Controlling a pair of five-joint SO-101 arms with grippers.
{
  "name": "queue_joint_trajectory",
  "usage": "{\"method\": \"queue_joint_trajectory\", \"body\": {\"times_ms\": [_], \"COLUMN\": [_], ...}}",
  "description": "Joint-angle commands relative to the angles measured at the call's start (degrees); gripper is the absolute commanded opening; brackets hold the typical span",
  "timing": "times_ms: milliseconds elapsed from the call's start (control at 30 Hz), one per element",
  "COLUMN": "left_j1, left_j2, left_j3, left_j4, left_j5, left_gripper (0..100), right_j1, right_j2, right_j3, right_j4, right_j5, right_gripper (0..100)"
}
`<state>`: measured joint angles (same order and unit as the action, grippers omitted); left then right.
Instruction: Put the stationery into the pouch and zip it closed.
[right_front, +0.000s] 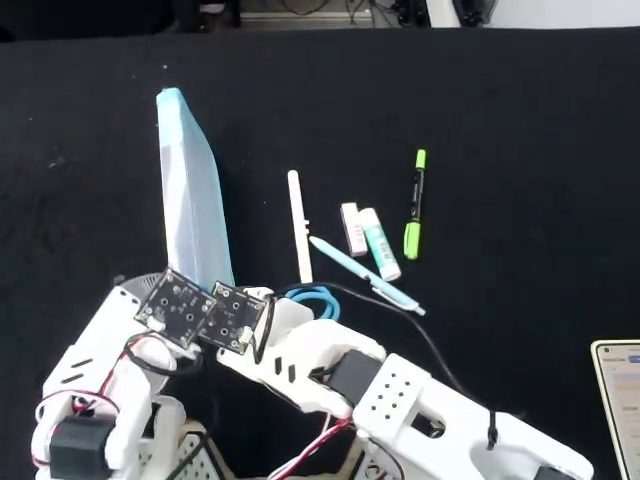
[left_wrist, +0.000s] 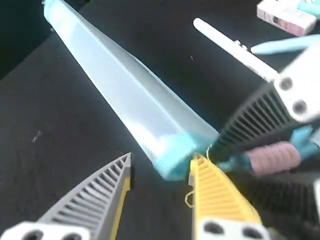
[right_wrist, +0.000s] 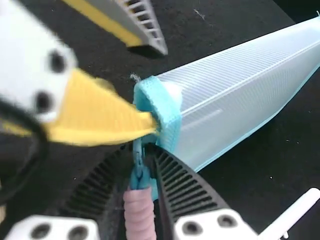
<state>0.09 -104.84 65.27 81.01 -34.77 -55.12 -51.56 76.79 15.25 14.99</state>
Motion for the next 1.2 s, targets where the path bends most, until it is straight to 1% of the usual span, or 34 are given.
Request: {"method": "queue_joint_trajectory", "body": {"times_ms": [0, 167, 300, 433, 500, 700, 767, 833, 933, 1033, 1167], "left_j1": [0.0, 0.0, 0.0, 0.0, 0.0, 0.0, 0.0, 0.0, 0.0, -3.3, -10.3], "left_j2": [0.4, 0.4, 0.4, 0.4, 0.4, 0.4, 0.3, 0.3, 0.3, 0.3, 0.3], "left_j3": [-0.5, -0.6, -3.0, -3.4, -2.1, 0.0, -0.1, -0.1, -0.1, -0.1, -0.1], "left_j4": [-3.4, -3.4, -3.5, -3.5, -3.5, -3.6, -4.5, -6.1, -9.1, -12.6, -15.6], "left_j5": [2.5, 4.7, 6.9, 7.3, 7.1, 7.3, 7.5, 9.4, 14.9, 18.5, 19.4], "left_gripper": [20, 20, 19, 19, 16, 4, 3, 3, 3, 3, 3], "right_j1": [0.9, 0.9, 0.9, 0.9, 1.0, 1.1, 1.3, 2.4, 5.8, 9.2, 11.8], "right_j2": [-1.8, -1.8, -1.8, -1.8, -1.8, -1.8, -1.8, -1.9, -2.2, -2.2, -2.2], "right_j3": [-2.9, -2.9, -2.9, -2.9, -2.9, -2.9, -2.9, -2.9, -3.4, -4.2, -5.2], "right_j4": [0.4, 0.4, 0.4, 0.4, 0.4, 0.4, 0.4, 0.4, 0.4, 0.4, 0.4], "right_j5": [0.6, 0.6, 0.6, 0.6, 0.6, 0.6, 0.6, 0.6, 0.6, 0.3, 0.3], "right_gripper": [1.1, 1.1, 1.1, 1.1, 1.1, 1.1, 1.1, 1.1, 1.1, 1.1, 1.1]}}
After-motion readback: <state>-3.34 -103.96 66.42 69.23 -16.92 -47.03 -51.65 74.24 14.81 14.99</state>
